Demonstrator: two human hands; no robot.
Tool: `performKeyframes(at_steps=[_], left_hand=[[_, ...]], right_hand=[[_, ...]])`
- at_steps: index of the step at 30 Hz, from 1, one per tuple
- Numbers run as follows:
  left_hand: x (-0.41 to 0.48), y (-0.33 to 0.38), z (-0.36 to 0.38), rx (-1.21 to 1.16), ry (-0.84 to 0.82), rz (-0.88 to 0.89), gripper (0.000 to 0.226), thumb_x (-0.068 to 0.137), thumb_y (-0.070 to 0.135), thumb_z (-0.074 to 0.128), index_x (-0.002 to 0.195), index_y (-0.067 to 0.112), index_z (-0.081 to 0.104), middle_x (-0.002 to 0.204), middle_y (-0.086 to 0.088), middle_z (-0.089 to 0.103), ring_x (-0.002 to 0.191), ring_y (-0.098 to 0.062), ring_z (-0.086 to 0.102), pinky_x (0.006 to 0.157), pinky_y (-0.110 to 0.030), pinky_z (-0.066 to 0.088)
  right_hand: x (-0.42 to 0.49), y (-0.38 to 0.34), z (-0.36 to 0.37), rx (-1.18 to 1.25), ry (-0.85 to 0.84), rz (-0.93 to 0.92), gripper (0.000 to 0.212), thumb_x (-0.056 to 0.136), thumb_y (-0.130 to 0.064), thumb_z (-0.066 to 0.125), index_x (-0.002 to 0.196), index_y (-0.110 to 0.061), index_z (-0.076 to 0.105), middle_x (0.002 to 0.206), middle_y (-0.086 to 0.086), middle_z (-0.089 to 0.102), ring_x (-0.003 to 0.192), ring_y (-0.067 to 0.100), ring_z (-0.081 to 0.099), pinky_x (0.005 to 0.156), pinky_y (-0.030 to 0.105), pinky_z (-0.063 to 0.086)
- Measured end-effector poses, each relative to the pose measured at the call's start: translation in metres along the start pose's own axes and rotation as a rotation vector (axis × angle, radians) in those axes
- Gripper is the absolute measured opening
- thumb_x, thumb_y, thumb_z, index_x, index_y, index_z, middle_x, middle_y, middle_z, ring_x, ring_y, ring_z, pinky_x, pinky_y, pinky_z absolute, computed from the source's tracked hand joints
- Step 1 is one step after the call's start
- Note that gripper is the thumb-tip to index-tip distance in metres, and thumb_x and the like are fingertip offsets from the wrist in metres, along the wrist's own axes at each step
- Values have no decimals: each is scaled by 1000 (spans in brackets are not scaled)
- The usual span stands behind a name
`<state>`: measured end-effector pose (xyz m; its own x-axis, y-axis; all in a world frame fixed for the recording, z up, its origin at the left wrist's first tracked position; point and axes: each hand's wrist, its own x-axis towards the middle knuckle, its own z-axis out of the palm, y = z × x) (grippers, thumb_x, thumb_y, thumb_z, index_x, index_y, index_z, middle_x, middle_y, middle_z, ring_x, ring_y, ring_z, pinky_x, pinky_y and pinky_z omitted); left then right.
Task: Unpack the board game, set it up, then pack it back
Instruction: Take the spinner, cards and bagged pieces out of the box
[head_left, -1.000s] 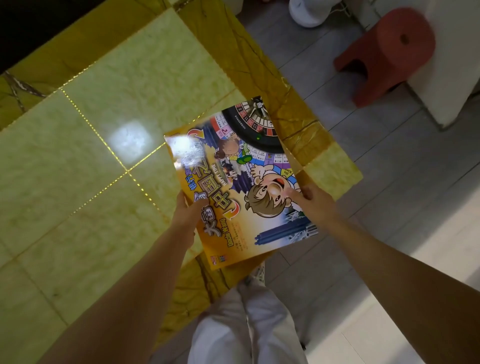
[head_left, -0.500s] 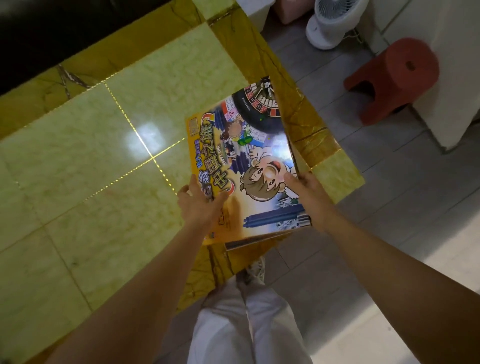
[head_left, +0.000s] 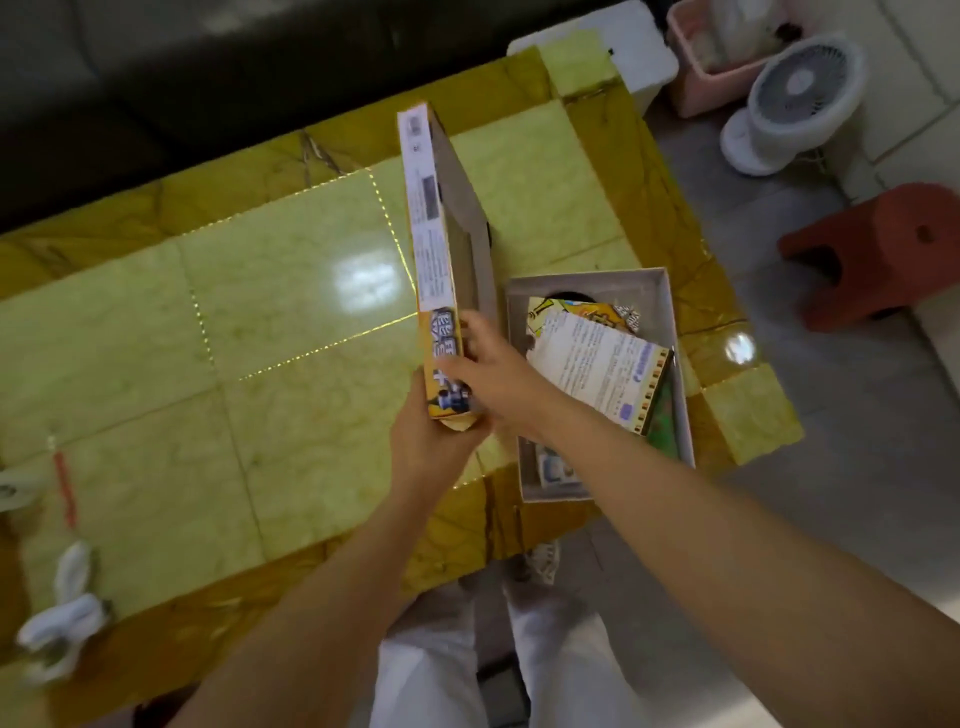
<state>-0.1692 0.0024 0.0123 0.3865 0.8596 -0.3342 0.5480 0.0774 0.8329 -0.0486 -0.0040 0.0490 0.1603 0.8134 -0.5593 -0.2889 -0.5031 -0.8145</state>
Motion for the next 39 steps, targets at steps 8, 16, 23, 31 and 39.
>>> performKeyframes(at_steps=[8,16,23,31,39], left_hand=[[35,-75,-79,-526,309,-519,35,83,-8,55,118,-3,51,98,-14,62,82,-21,63,74,-34,59],[56,-115,-143,-581,256,-773,7,89,-3,43,85,3,44,74,-9,45,64,-19,56,68,-34,58],[94,-100,-152,-630,-27,-809,12,95,14,53,91,4,58,100,-16,66,91,-30,68,83,-37,55],[120,-28,-60,-326,-255,-690,18,97,26,53,109,12,58,100,-10,67,78,-21,65,72,-32,52],[128,-9,65,15,-338,-653,29,92,17,56,121,11,57,106,-12,64,84,-29,61,76,-34,49]], right_hand=[[36,47,39,-246,240,197,42,98,-19,49,139,-15,41,133,4,46,112,15,48,82,25,43],[66,92,62,-392,262,656,27,98,-26,44,120,-10,43,102,6,54,85,19,53,70,29,44],[88,66,28,-341,433,344,36,98,-14,43,133,-9,44,118,9,57,96,25,56,79,39,51],[116,-5,-87,-419,761,154,27,97,-24,47,98,-5,65,88,19,63,81,35,62,77,48,52],[129,-31,-193,-118,619,288,56,92,-2,58,138,-7,25,122,10,53,74,21,67,58,24,59]])
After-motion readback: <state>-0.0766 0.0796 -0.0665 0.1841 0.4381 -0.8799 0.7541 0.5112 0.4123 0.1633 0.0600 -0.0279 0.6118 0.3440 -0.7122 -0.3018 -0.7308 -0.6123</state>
